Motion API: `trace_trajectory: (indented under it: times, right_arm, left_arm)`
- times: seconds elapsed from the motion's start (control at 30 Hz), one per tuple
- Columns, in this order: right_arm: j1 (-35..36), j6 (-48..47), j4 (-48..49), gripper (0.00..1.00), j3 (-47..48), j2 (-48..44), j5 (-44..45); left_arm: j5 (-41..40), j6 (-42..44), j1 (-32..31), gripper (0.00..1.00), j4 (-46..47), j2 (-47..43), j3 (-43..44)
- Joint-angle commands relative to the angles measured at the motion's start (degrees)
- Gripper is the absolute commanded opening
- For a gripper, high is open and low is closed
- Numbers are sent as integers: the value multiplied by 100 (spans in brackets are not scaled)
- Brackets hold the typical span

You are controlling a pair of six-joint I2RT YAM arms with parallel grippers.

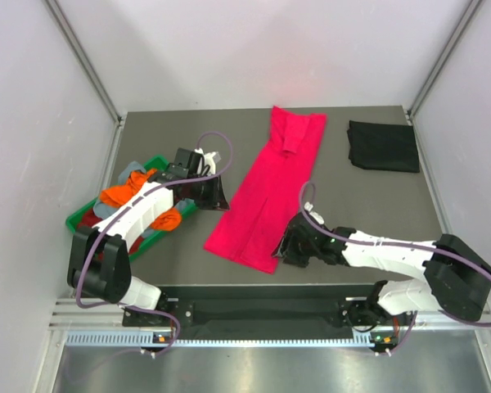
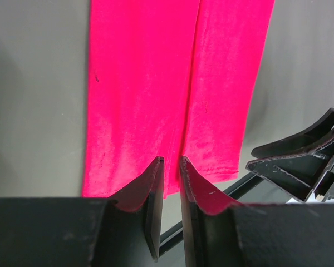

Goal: Fold and stack the t-shirts
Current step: Fold the tshirt

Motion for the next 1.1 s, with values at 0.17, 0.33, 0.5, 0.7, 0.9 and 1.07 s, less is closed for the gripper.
trace_trajectory:
  times: [0.17,0.33,0.5,0.7,0.9,1.07]
  right_arm:
    - [565,619,446,47,16,520,325]
    - [864,733,551,46,60,960,352]
    - [926,681,43,21,96,873,492]
    - [935,646,-907,3,-211,-39,694]
    - [935,593,-1925,2,-519,-945,905]
    - [908,532,-2410,3,-643,-1359,993]
  left_arm:
    - [-51,162,19,22,26,-190,-42]
    - [-43,75,19,22,88,-243,-130]
    - [-498,197,-25,23,-201,-365,-60]
    - [-1548,189,-549,23,-614,-743,-113]
    - [-1045,-470,-1052,25,-204,-805,-806]
    - [-976,-812,-1501,26,17,-612,-1254]
